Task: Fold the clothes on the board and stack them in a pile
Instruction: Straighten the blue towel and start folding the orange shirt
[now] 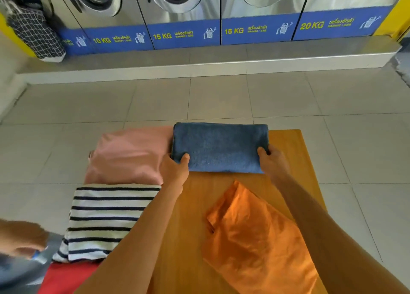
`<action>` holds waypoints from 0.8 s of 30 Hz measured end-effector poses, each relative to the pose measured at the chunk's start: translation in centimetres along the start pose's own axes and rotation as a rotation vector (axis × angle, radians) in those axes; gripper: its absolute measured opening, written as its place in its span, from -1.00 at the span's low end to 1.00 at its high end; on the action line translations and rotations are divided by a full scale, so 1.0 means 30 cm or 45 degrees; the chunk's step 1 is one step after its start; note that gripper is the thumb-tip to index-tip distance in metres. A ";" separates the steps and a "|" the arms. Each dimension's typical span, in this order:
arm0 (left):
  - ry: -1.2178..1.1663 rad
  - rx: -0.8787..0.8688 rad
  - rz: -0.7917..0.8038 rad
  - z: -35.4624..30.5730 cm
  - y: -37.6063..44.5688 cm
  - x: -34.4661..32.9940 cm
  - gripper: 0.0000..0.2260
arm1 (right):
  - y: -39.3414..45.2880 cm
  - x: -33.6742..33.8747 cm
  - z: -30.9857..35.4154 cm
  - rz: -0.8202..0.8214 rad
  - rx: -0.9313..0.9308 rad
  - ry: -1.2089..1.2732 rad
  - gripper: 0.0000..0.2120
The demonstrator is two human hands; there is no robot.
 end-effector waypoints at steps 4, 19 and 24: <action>-0.034 0.032 -0.065 0.009 0.000 -0.014 -0.54 | 0.032 -0.014 0.012 -0.022 0.021 -0.029 -0.72; 0.105 -0.007 0.298 0.112 -0.294 -0.020 -0.63 | -0.098 0.039 0.024 0.088 0.081 -0.025 -0.80; 0.429 -0.457 0.605 0.133 -0.453 -0.083 -0.57 | -0.375 0.236 -0.205 -0.287 -0.063 -0.084 -0.66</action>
Point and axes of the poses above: each hand's wrist, its own y-axis towards the middle knuckle, its own x-axis out of the back of the hand, z = x × y, the point moved 4 cm from there along y, towards the middle knuckle, and after that the axes turned 2 degrees about -z, right-handed, at the moved point
